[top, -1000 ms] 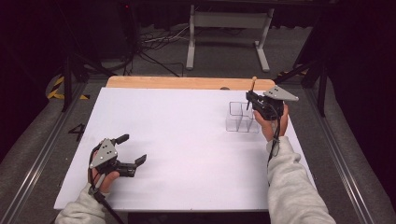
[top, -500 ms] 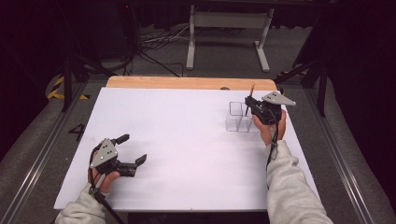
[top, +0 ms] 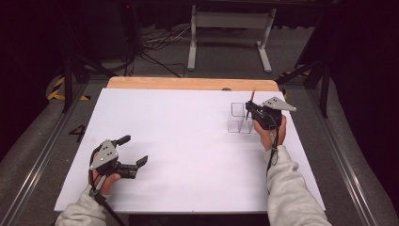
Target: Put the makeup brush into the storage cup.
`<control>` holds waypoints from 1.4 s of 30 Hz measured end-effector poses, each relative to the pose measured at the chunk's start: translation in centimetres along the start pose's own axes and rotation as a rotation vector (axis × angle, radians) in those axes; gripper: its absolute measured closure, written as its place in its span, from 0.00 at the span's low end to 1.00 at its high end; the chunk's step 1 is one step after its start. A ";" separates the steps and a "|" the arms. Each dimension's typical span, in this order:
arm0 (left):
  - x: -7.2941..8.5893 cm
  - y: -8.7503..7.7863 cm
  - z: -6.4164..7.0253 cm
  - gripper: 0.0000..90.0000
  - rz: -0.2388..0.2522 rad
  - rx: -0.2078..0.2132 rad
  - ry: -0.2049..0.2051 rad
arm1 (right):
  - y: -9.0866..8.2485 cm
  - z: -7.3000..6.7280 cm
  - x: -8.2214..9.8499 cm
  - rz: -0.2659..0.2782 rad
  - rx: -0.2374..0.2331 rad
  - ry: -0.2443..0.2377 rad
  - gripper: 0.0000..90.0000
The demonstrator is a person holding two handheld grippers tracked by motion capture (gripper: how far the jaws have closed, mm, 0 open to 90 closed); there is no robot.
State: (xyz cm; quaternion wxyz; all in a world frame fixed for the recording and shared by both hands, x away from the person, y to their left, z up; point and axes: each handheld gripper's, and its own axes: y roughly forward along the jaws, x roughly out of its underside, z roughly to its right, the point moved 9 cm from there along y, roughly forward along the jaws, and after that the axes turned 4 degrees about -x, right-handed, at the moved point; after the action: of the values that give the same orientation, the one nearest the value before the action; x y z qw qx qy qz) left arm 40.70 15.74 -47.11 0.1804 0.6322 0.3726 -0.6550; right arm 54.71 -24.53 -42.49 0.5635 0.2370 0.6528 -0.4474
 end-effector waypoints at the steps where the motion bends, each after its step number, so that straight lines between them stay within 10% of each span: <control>1: 0.0 0.0 0.0 0.05 -0.001 -0.001 0.001 | 0.0 0.0 0.0 0.000 0.000 0.000 0.93; 19: 0.1 0.0 0.0 0.05 -0.005 0.004 0.003 | 0.1 0.2 0.3 -0.003 0.001 0.013 0.92; 42: 0.1 0.0 0.2 0.04 -0.012 0.012 0.003 | -1.9 -0.9 -1.0 0.066 -0.038 0.014 0.51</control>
State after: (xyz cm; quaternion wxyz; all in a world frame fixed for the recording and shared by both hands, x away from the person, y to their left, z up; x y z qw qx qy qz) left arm 40.57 15.65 -47.24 0.1721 0.6321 0.3726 -0.6573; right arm 52.91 -24.50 -40.98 0.5777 0.2509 0.6571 -0.4143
